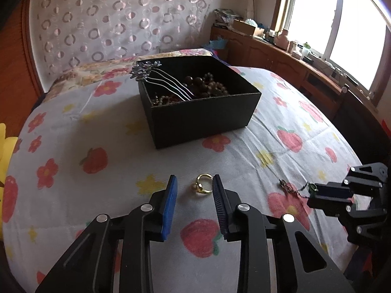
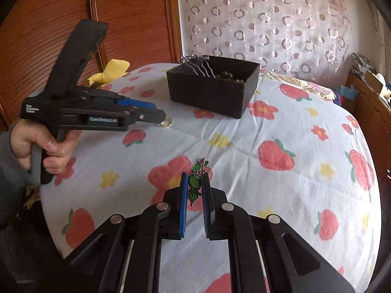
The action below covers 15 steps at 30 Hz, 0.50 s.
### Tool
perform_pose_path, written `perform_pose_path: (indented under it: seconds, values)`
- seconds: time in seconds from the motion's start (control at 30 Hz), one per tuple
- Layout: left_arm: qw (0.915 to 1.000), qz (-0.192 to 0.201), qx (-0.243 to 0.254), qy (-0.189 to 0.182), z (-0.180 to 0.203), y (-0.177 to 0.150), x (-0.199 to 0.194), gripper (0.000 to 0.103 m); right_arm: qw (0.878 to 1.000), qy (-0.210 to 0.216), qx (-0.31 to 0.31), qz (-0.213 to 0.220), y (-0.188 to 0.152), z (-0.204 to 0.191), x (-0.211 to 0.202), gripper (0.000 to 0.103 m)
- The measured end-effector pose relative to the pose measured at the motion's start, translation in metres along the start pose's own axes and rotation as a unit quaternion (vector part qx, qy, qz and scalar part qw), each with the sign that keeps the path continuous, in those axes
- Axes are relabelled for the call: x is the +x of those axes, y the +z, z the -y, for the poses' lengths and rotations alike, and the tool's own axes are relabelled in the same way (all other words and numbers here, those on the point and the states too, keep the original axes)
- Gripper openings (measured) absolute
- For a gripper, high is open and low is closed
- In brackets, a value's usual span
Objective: Organize jewelry
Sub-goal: 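Lift the green earring with the right tool while the left tool grasps the gold ring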
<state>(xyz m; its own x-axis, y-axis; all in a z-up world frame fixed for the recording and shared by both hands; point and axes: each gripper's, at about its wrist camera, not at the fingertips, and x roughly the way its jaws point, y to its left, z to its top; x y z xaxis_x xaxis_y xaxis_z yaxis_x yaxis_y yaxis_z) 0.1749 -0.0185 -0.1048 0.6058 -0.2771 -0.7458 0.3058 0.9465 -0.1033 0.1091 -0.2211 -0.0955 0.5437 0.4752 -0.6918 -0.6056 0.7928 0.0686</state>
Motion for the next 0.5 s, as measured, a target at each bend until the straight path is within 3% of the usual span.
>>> perform_pose_path:
  seconds: [0.3,0.4,0.5]
  values:
    - [0.9999,-0.01,0.003,0.012,0.004,0.006,0.012,0.022,1.0,-0.001,0.009,0.006,-0.001,0.0,0.003,0.012]
    - [0.9999,-0.011,0.005,0.012,0.004,0.008,0.014,0.01,1.0,-0.001,0.009,0.009,-0.002,0.001,0.001,0.012]
    - [0.9999,-0.01,0.009,0.005,0.004,0.007,0.014,0.01,1.0,-0.001,0.01,0.01,-0.003,0.001,0.001,0.012]
